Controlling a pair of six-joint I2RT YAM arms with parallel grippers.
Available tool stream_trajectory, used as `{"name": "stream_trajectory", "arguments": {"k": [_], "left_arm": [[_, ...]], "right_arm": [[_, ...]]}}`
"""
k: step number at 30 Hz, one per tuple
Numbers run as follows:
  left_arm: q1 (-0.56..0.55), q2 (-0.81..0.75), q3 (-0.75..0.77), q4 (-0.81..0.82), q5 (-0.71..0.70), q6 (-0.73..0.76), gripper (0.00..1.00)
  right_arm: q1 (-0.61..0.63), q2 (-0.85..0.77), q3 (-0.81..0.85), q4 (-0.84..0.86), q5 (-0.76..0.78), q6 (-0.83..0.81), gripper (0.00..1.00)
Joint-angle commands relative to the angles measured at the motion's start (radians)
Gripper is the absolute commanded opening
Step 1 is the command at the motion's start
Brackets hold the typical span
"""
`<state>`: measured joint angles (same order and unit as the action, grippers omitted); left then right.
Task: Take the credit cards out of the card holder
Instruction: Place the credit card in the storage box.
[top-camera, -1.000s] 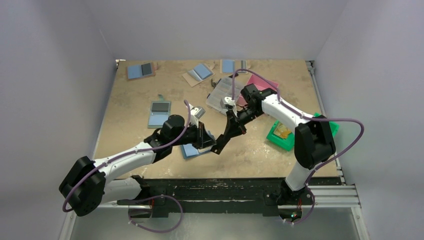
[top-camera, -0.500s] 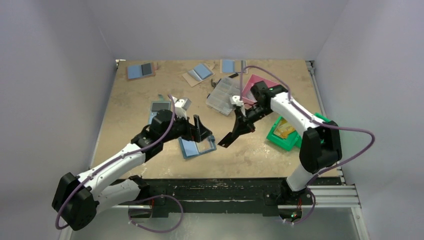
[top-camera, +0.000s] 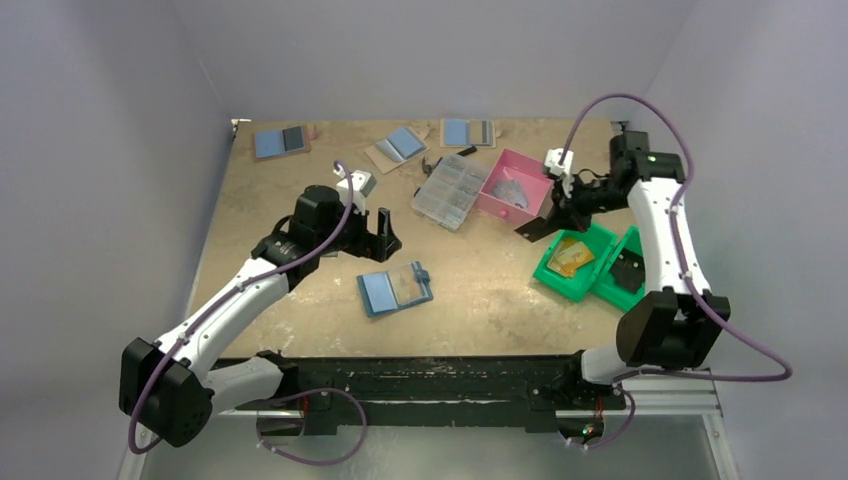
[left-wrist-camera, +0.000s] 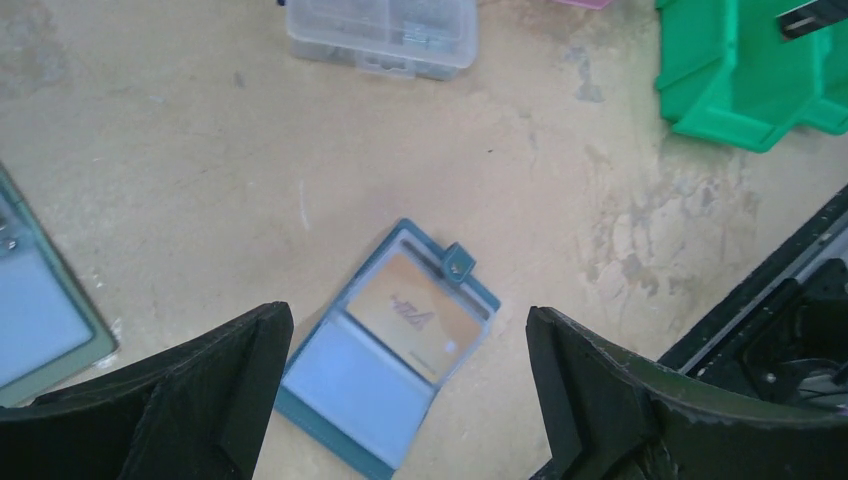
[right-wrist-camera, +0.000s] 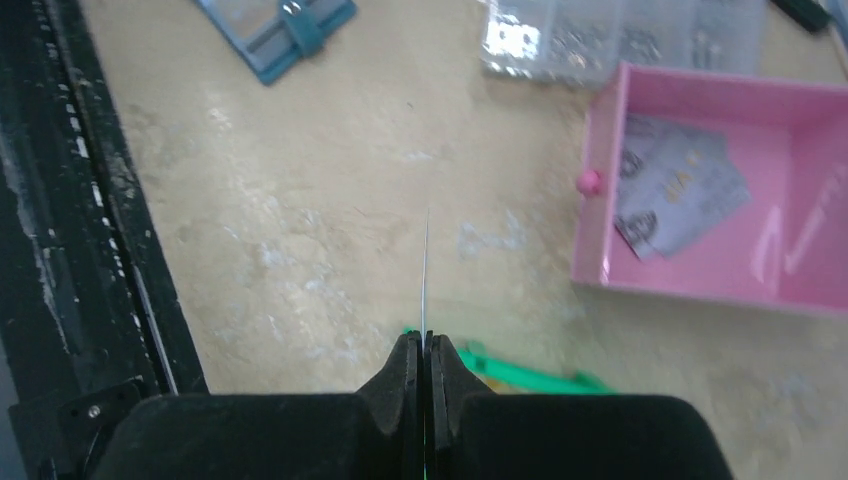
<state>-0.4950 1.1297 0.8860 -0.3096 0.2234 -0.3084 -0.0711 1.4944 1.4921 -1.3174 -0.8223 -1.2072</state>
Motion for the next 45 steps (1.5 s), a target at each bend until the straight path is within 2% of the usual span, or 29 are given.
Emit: {"name": "stream_trajectory", "arguments": {"k": [1,4,9,14,32,45], "left_arm": [[0.052,-0.056,-0.049,0.016,-0.018,0.059,0.94],[0.076,-0.133,-0.150,0.066,-0.070,0.050,0.95],[0.082,-0.195,-0.151,0.062,-0.068,0.054,0.97],[0.087,-0.189,-0.152,0.049,-0.071,0.054,0.96],[0.102,-0.226,-0.154,0.041,-0.094,0.063,0.96],[0.102,-0.219,-0.154,0.037,-0.112,0.065,0.96]], "right_arm": [[-0.100,-0.078,0.054,-0.056,0.159,0.048,0.00],[-0.139,-0.107,0.060,-0.056,0.221,0.067,0.00],[-0.166,-0.125,0.047,-0.059,0.325,0.084,0.00],[-0.180,-0.120,0.045,-0.060,0.416,0.089,0.00],[-0.208,-0.117,0.063,-0.060,0.560,0.092,0.00],[-0.299,-0.132,0.018,-0.059,0.677,0.010,0.00]]}}
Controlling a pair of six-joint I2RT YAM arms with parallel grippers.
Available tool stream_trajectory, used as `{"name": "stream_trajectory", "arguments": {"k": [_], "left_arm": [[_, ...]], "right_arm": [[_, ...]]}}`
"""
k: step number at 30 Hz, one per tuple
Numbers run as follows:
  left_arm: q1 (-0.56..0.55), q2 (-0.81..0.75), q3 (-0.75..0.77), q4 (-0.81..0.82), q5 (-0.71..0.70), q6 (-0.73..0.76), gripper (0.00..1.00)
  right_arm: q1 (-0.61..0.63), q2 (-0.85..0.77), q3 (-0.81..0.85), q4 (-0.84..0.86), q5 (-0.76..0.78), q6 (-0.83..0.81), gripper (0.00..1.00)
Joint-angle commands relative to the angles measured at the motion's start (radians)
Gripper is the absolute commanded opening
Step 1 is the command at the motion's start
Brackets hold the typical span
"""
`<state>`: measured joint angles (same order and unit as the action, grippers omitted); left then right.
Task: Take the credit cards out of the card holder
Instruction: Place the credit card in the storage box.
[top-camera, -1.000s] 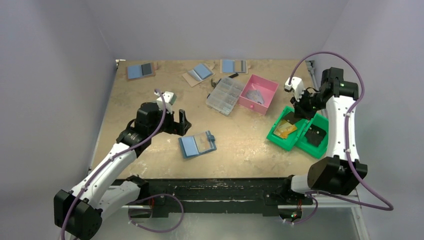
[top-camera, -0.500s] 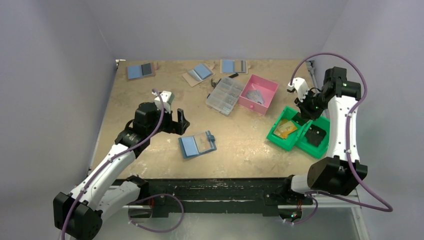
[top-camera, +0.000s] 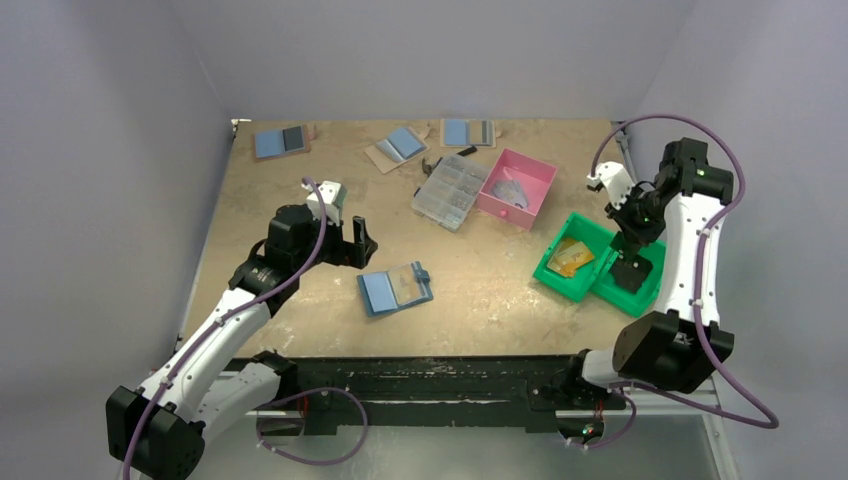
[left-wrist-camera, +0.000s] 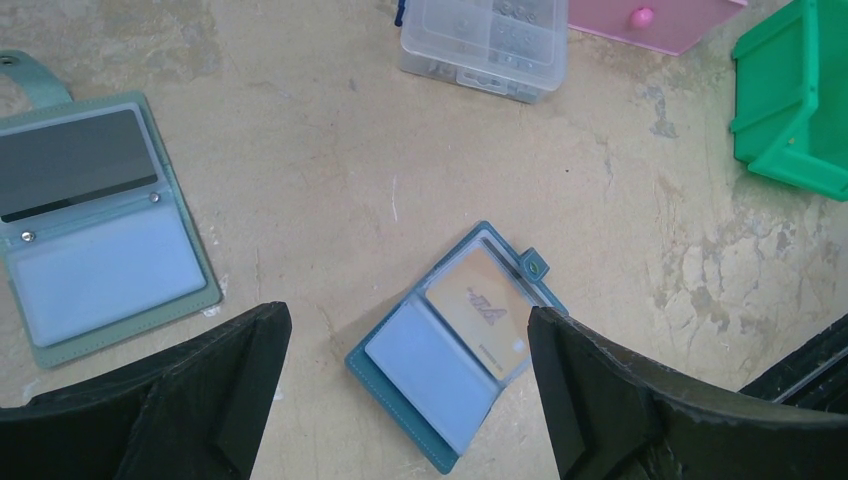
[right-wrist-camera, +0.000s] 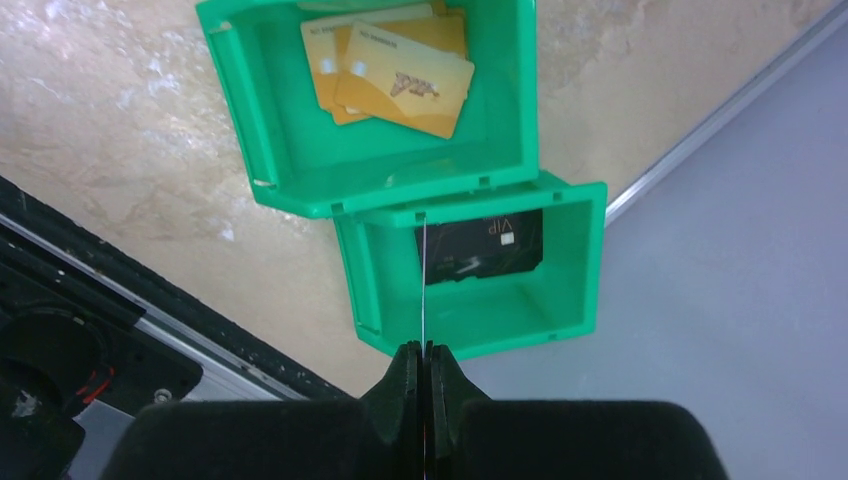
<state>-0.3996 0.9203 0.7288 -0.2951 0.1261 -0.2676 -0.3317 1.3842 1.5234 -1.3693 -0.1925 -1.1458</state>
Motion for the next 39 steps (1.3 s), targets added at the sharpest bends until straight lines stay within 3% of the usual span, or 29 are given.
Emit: {"name": "stream_trajectory", "arguments": {"k": [1,12,20,32,39], "left_arm": [[0.007,-0.008,0.003,0.023,-0.018,0.026,0.96],[0.008,0.023,0.009,0.007,-0.059,0.034,0.96],[0.009,0.040,0.012,-0.004,-0.089,0.041,0.96],[0.015,0.063,0.017,-0.009,-0.099,0.044,0.96],[0.016,0.061,0.017,-0.009,-0.100,0.044,0.96]], "right_arm": [[-0.052,-0.017,-0.017,-0.004,0.051,-0.067,0.00],[-0.170,0.121,-0.046,0.010,0.085,-0.194,0.00],[-0.175,0.275,0.009,0.013,0.042,-0.220,0.00],[-0.176,0.382,-0.024,0.044,-0.003,-0.215,0.01],[-0.176,0.435,-0.007,0.075,0.013,-0.170,0.10]]}}
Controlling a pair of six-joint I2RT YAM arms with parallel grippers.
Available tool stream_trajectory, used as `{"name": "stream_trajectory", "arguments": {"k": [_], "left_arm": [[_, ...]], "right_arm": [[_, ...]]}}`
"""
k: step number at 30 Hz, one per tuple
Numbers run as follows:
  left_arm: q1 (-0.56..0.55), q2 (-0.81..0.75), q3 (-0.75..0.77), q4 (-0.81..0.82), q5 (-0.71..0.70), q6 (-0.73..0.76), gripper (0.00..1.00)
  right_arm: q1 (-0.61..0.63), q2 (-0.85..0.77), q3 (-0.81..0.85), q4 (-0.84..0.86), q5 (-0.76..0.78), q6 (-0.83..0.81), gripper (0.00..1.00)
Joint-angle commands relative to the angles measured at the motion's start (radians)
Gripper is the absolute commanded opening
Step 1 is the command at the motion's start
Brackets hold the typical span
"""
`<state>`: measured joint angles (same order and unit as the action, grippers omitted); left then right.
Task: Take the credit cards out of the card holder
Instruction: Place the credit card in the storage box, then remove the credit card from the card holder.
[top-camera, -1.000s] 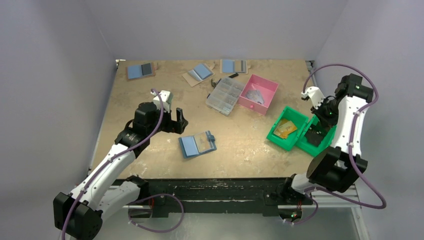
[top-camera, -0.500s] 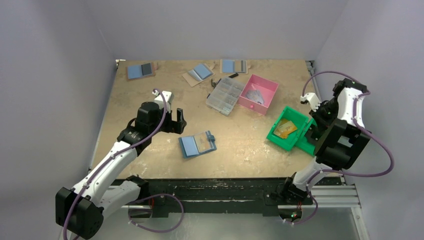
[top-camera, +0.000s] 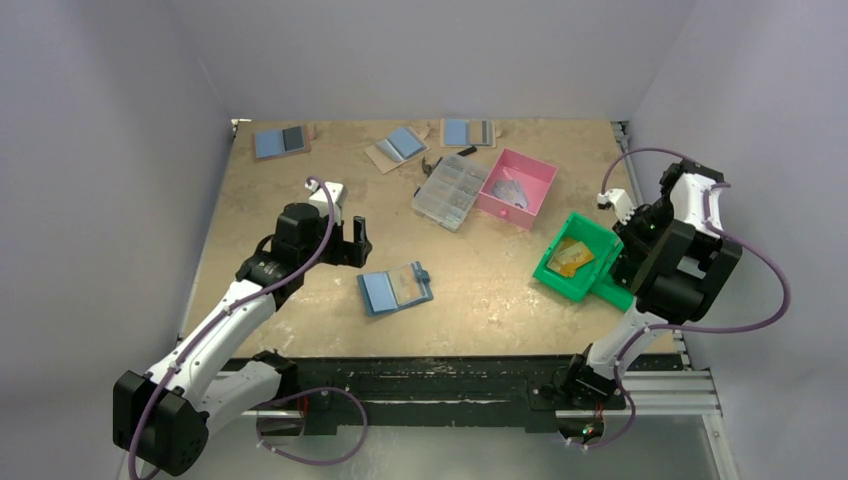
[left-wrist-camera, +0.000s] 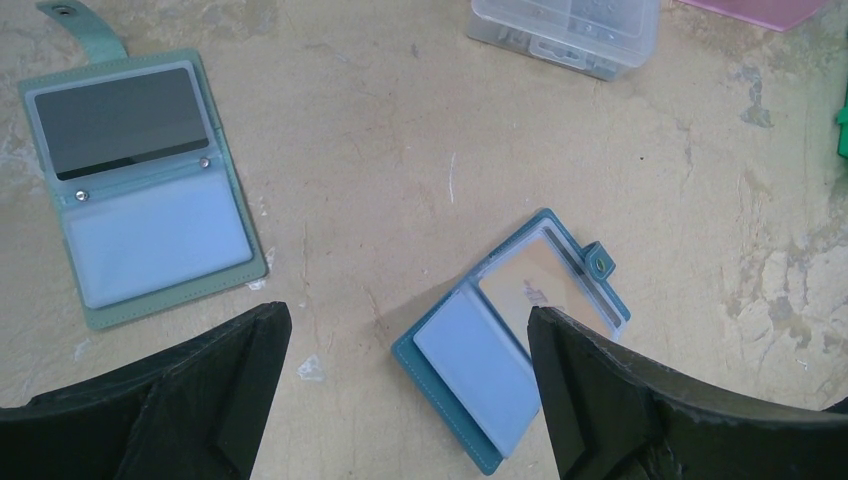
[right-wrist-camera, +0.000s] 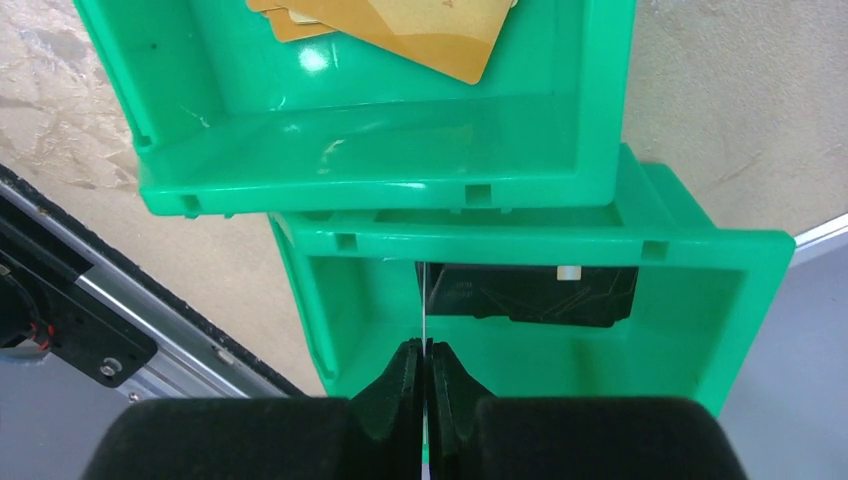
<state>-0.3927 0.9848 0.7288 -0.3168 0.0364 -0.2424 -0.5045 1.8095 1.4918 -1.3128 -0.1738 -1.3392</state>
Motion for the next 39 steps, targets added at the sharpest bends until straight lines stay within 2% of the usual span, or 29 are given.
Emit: {"name": "stream_trajectory", "arguments": {"k": [1,9,12,15,22,30,34,36,38,39], "left_arm": [[0.009,-0.004,0.016,0.013,-0.010,0.018,0.96],[0.009,-0.006,0.017,0.013,-0.009,0.017,0.96],[0.010,-0.008,0.018,0.014,-0.004,0.018,0.96],[0.011,-0.011,0.018,0.018,0.010,0.016,0.97],[0.021,-0.024,0.010,0.040,0.089,-0.034,0.99],[0.022,-0.046,-0.037,0.109,0.229,-0.142,0.98],[0.022,-0.086,-0.092,0.179,0.288,-0.261,0.98],[0.022,-0.107,-0.109,0.204,0.304,-0.322,0.98],[0.022,-0.133,-0.128,0.241,0.331,-0.396,0.98],[0.022,-0.147,-0.143,0.260,0.344,-0.438,0.99]], "right_arm": [[-0.002,0.012,0.025,0.033,0.000,0.032,0.13],[-0.003,-0.028,0.061,0.236,0.110,0.170,0.39],[-0.003,-0.048,0.086,0.252,0.118,0.182,0.42],[-0.002,-0.075,0.113,0.198,0.082,0.178,0.42],[0.031,-0.219,0.082,0.121,-0.283,0.165,0.45],[0.113,-0.432,-0.053,0.148,-0.726,0.199,0.57],[0.172,-0.522,-0.147,0.209,-0.915,0.219,0.68],[0.202,-0.554,-0.205,0.188,-1.041,0.174,0.77],[0.236,-0.573,-0.244,0.076,-1.169,-0.048,0.91],[0.259,-0.577,-0.261,0.036,-1.202,-0.092,0.95]]}}
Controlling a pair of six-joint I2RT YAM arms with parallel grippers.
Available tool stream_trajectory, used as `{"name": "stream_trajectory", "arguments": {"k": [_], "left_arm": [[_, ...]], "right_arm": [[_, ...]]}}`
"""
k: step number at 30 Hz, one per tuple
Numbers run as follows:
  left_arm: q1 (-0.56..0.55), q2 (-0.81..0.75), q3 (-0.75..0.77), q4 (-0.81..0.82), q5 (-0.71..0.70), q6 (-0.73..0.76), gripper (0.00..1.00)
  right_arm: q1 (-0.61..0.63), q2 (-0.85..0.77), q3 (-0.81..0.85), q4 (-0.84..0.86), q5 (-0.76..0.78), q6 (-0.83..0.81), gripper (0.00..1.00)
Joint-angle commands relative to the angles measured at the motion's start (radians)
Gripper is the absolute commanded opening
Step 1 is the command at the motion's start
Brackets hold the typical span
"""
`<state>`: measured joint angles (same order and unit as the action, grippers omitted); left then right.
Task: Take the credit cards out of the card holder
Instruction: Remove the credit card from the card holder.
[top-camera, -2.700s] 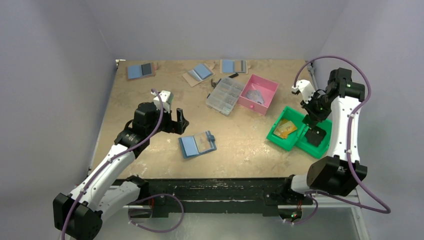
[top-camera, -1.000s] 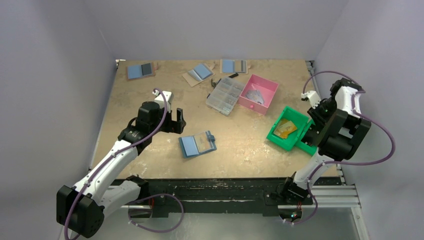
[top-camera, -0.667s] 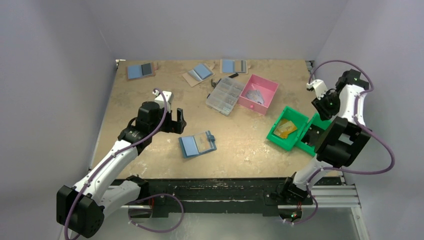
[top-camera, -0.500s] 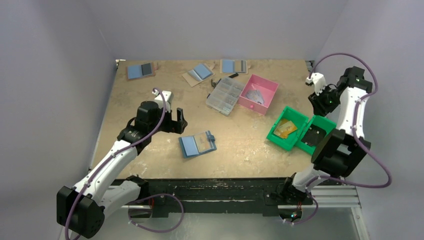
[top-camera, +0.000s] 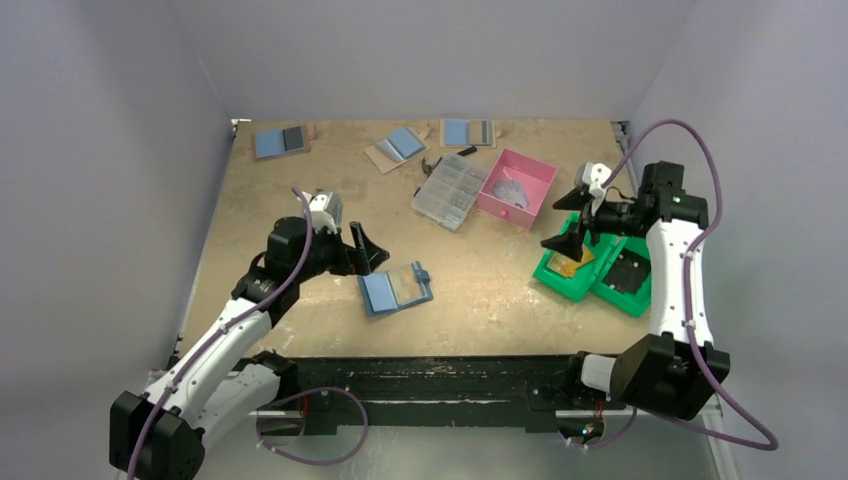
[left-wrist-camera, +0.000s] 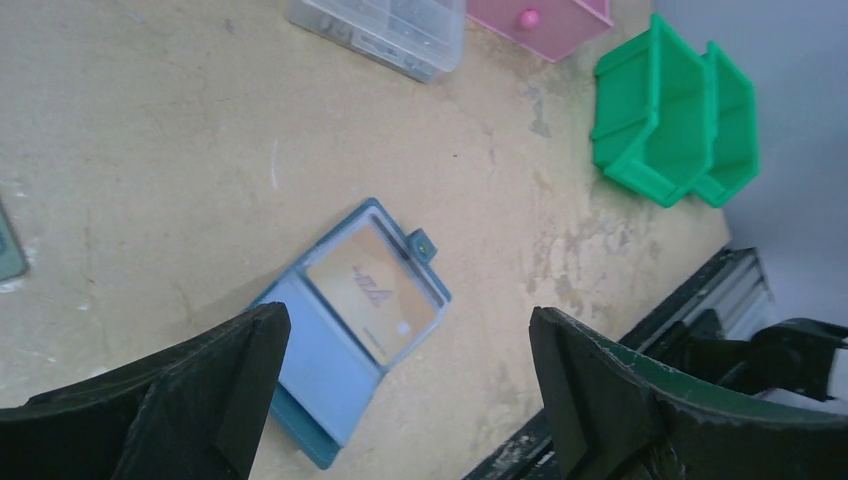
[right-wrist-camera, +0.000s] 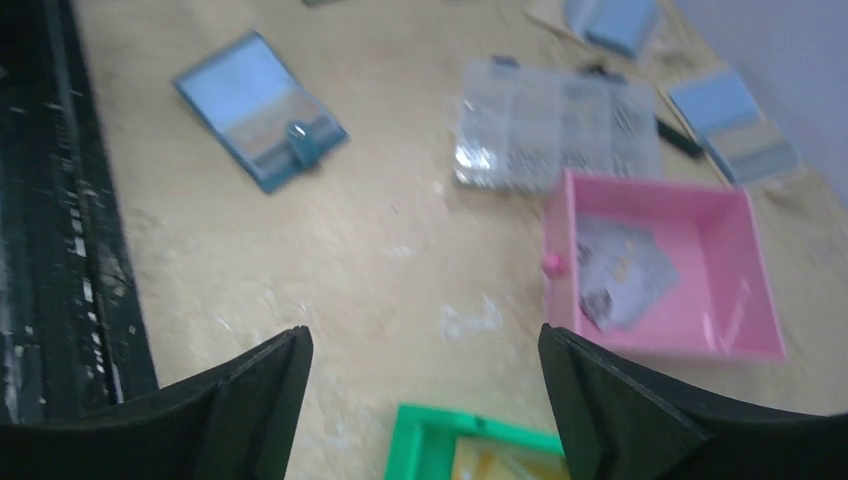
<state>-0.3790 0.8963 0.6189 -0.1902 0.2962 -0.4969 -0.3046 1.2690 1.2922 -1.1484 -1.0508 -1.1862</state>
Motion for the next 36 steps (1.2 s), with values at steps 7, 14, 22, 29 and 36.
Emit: {"name": "stream_trajectory", "arguments": {"k": [7,14,22,29,36], "left_arm": [[0.008,-0.176,-0.115,0.237,0.120,-0.417,0.99],[0.006,-0.295,-0.163,0.259,0.117,-0.531,0.99],[0.006,-0.314,-0.209,0.280,0.159,-0.581,0.99],[0.002,-0.283,-0.224,0.339,0.216,-0.575,0.99],[-0.019,-0.265,-0.255,0.375,0.218,-0.569,0.99]], "right_arm": [[0.104,0.027,-0.119,-0.163,-0.422,-0.261,0.99],[0.104,0.178,-0.072,-0.232,-0.496,-0.120,0.99],[0.104,0.165,-0.126,-0.210,-0.469,-0.150,0.99],[0.051,0.110,-0.290,0.343,-0.586,0.584,0.99],[0.047,0.048,-0.350,0.467,-0.584,0.633,0.99]]}}
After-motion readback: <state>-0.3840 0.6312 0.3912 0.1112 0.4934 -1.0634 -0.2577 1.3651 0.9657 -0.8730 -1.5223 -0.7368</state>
